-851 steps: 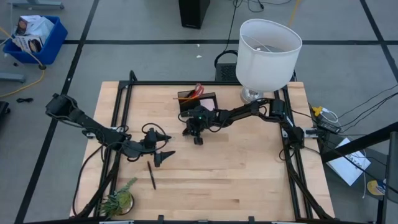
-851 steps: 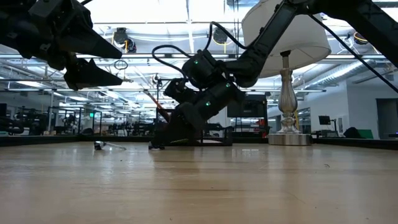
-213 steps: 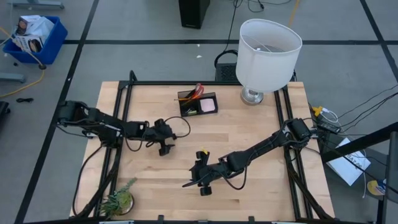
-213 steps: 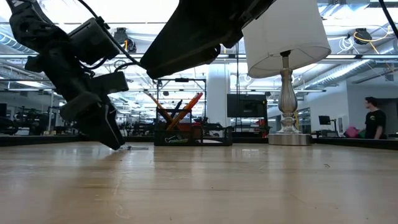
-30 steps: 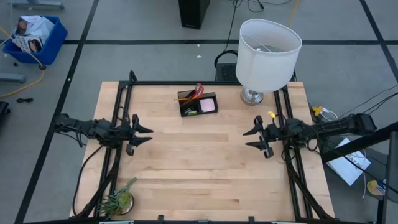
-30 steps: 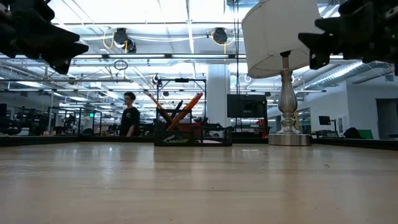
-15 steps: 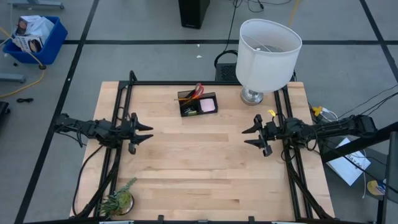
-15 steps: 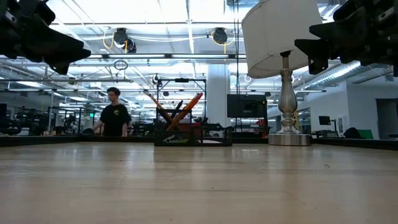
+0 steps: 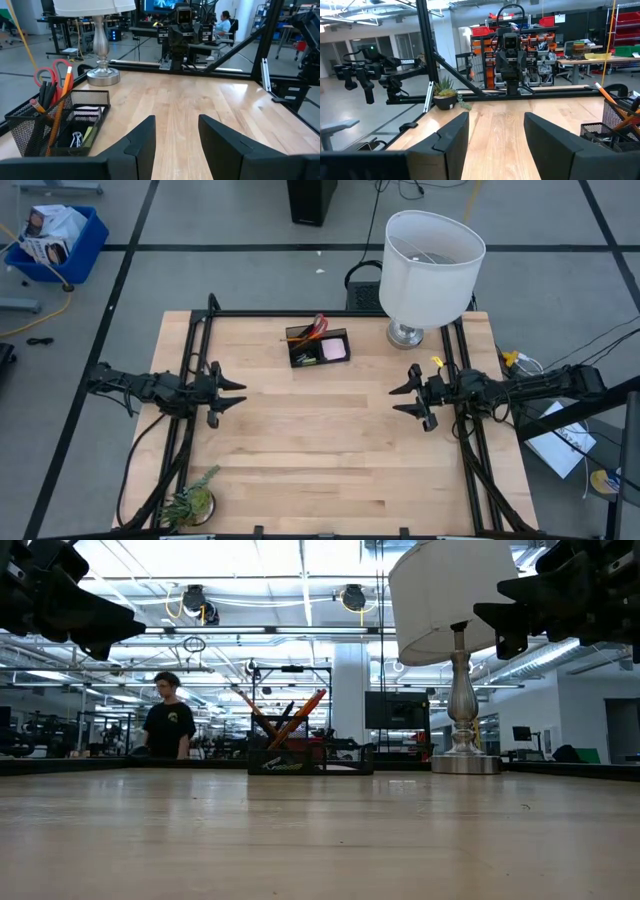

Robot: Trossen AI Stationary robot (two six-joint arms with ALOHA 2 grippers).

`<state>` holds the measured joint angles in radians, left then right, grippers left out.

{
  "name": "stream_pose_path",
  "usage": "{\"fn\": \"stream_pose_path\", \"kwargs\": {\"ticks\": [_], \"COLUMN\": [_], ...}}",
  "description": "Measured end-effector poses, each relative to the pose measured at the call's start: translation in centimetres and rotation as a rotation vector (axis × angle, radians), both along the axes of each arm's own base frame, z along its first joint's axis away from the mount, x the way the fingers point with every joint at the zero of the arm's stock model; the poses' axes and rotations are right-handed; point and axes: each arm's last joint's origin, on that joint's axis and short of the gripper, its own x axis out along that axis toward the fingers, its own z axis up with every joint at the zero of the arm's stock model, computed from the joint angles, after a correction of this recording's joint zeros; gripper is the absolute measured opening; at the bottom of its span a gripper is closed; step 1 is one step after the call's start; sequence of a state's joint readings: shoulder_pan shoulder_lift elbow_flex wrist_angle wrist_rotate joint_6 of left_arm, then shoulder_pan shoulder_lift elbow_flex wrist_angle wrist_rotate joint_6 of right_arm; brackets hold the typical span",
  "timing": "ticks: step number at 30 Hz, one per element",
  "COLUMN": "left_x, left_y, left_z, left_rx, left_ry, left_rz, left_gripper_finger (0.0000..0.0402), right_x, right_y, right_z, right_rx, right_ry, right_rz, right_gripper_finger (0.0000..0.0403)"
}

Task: Pick and place office supplies into organizer
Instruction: Return to Home Position

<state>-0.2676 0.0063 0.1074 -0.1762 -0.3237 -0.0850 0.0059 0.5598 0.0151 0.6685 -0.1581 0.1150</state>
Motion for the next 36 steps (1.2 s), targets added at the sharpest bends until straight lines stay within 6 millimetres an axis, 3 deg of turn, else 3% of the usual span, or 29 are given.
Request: {"fn": "stream_pose_path", "kwargs": {"ticks": [36], "left_x": [0.00], "left_y": [-0.01], "left_z": [0.01], "left_rx": [-0.002], "left_ry": [-0.001], "left_rz": [-0.004], "left_gripper_finger": [0.0154], "right_x": [-0.15], "right_y": [0.02], "right_z": [0.11], "right_rx": [-0.015], "right_ry": [-0.011], "right_rz": [0.000], "right_gripper_finger": [0.0183]}}
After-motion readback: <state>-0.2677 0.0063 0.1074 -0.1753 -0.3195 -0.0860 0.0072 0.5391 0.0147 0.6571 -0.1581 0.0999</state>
